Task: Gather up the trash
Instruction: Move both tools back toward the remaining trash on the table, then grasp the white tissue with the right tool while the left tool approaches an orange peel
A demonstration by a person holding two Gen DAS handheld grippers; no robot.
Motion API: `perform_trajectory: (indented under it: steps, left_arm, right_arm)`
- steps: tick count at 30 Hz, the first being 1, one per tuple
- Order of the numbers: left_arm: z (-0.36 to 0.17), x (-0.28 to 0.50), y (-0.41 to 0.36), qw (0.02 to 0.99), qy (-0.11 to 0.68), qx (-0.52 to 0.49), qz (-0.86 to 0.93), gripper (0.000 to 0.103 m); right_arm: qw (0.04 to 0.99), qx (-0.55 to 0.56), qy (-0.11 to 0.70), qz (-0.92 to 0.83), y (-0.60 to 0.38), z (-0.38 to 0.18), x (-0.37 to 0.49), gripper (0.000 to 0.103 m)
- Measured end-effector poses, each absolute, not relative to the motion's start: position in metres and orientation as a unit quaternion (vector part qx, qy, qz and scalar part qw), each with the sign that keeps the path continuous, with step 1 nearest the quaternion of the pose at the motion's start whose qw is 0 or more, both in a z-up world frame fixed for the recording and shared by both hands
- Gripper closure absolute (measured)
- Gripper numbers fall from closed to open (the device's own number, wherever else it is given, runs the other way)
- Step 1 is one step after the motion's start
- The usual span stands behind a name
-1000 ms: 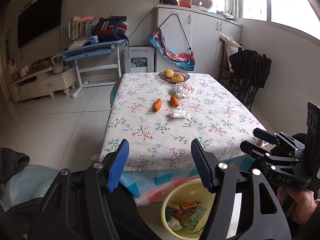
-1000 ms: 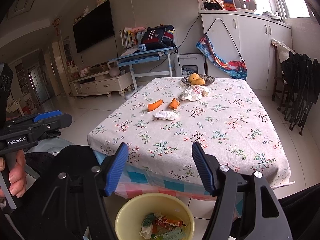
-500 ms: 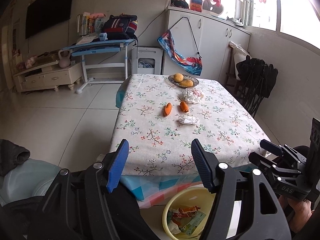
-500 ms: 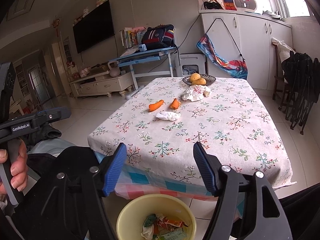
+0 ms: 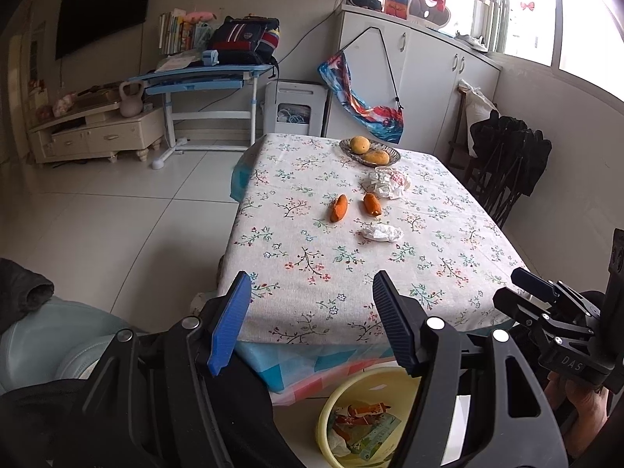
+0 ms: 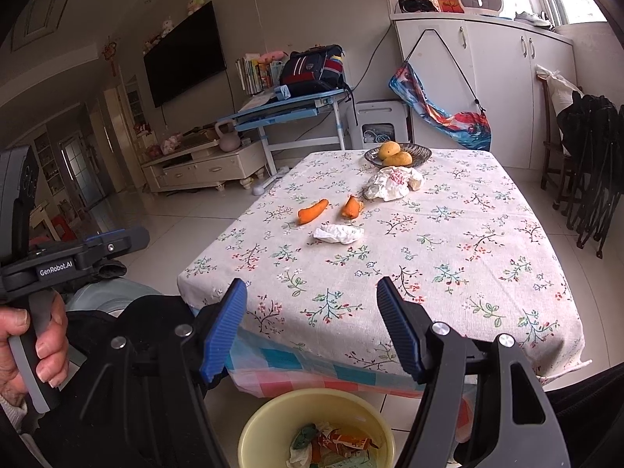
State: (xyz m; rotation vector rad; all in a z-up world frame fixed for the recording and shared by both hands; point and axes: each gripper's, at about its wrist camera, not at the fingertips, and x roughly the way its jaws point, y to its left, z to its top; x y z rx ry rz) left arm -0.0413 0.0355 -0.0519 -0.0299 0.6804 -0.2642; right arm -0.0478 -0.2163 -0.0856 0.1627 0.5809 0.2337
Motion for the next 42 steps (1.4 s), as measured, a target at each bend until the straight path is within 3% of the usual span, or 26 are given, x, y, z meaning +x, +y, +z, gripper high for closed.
perform_trajectory:
  steps: [14,26,42]
  left_arm:
    - [-0.087,0.006,0.038,0.924,0.364,-0.043,-0.105,0.041]
    - [-0.089,0.034,0.028,0.927,0.361,-0.014,-0.098,0.041]
    - [-0.099,0.060,0.060,0.926,0.368,-0.052,-0.068,0.040]
  right_arm:
    - [0.942,0.089,0.302,0.116,-0.221,-0.090,-0.018,0.036]
    - [0.934,0.083,0.319,0.136,-0.211,-0.100,0.033,0.036]
    - [0.925,0.079,0.347,0.136,-0.205,-0.118,0.079,0.036]
